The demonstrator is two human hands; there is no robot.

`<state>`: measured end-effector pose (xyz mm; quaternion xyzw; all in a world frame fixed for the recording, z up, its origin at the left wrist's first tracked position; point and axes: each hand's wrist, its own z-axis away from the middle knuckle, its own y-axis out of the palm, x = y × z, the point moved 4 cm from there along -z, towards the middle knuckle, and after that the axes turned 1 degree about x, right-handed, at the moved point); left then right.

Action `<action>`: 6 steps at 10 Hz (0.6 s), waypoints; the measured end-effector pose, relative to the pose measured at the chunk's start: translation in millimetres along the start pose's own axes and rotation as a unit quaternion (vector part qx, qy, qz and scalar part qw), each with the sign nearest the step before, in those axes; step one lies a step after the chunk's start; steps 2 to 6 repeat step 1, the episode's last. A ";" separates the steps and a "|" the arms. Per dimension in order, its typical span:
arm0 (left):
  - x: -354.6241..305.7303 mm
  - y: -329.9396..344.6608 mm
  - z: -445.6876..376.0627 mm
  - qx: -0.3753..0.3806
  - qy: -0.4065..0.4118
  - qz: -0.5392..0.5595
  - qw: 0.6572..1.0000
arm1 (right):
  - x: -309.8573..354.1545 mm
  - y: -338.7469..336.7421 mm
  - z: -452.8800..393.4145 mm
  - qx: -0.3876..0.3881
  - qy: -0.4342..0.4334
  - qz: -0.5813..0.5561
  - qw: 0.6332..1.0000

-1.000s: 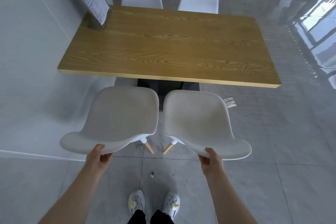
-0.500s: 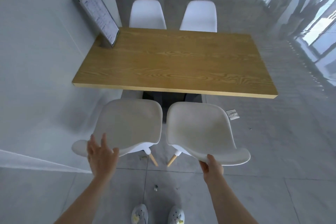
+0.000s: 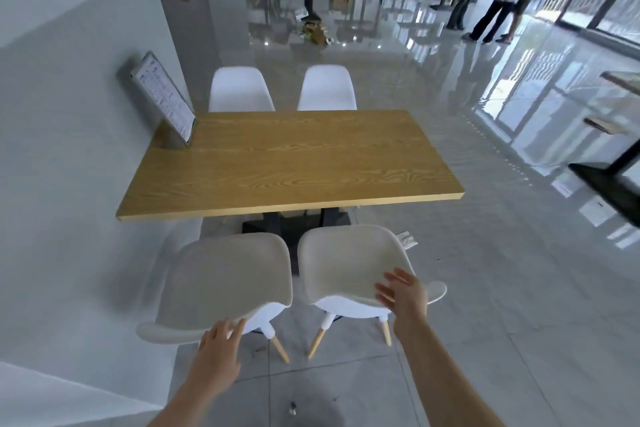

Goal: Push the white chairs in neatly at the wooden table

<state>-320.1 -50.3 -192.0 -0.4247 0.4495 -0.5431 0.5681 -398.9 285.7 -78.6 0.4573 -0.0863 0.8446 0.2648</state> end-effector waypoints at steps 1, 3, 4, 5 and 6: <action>15.1 16.4 5.7 0.005 0.015 0.034 0.999 | 91.8 38.3 77.3 0.143 -0.175 -0.075 0.971; 15.1 16.4 5.7 0.005 0.015 0.034 0.999 | 91.8 38.3 77.3 0.143 -0.175 -0.075 0.971; 15.1 16.4 5.7 0.005 0.015 0.034 0.999 | 91.8 38.3 77.3 0.143 -0.175 -0.075 0.971; 15.1 16.4 5.7 0.005 0.015 0.034 0.999 | 91.8 38.3 77.3 0.143 -0.175 -0.075 0.971; 15.1 16.4 5.7 0.005 0.015 0.034 0.999 | 91.8 38.3 77.3 0.143 -0.175 -0.075 0.971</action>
